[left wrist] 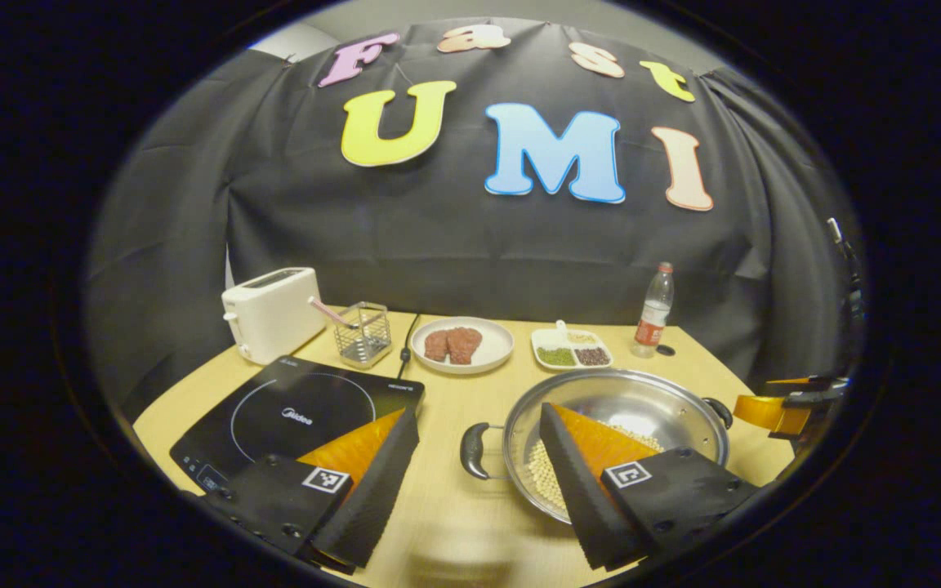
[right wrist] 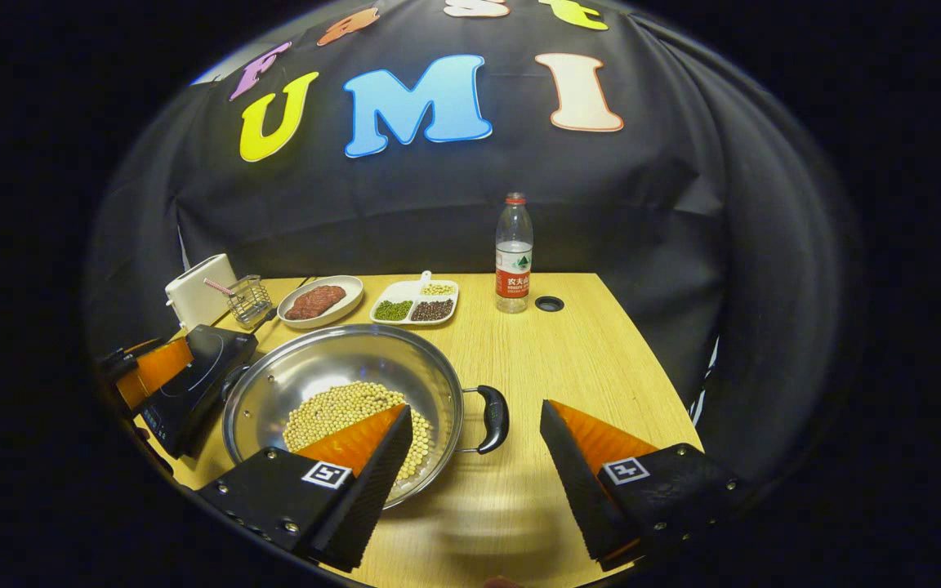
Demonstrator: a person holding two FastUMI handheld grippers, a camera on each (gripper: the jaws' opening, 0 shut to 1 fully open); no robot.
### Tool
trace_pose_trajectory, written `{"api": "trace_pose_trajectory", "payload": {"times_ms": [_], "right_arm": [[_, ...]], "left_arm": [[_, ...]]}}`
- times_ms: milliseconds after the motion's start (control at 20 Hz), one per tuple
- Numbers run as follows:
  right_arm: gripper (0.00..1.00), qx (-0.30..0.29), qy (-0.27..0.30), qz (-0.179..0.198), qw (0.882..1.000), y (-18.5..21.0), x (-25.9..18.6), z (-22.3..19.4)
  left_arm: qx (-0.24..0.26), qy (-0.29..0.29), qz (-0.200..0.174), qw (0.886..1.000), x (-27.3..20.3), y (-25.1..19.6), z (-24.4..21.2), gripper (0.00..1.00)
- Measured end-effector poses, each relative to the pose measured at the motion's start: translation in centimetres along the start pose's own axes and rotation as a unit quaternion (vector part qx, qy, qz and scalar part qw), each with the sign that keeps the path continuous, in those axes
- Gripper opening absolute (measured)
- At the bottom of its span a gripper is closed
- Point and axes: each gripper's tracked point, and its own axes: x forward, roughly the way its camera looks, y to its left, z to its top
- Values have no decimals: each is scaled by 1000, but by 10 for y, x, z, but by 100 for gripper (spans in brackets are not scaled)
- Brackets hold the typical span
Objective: First push the handle of the pot to place it horizontally, then grasp the pot with both hands and set it on the induction cooktop.
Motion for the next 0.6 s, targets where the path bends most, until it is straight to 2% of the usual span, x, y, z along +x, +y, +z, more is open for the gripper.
{"api": "trace_pose_trajectory", "payload": {"times_ms": [200, 600], "right_arm": [[96, 1, 13, 1, 1000, -2, 17, -7], [96, -3, 50, -2, 999, -5, 46, -26]], "left_arm": [[-4, 34, -2, 999, 29, -2, -22, 100], [-14, 93, 2, 996, 63, 0, -62, 98]]}}
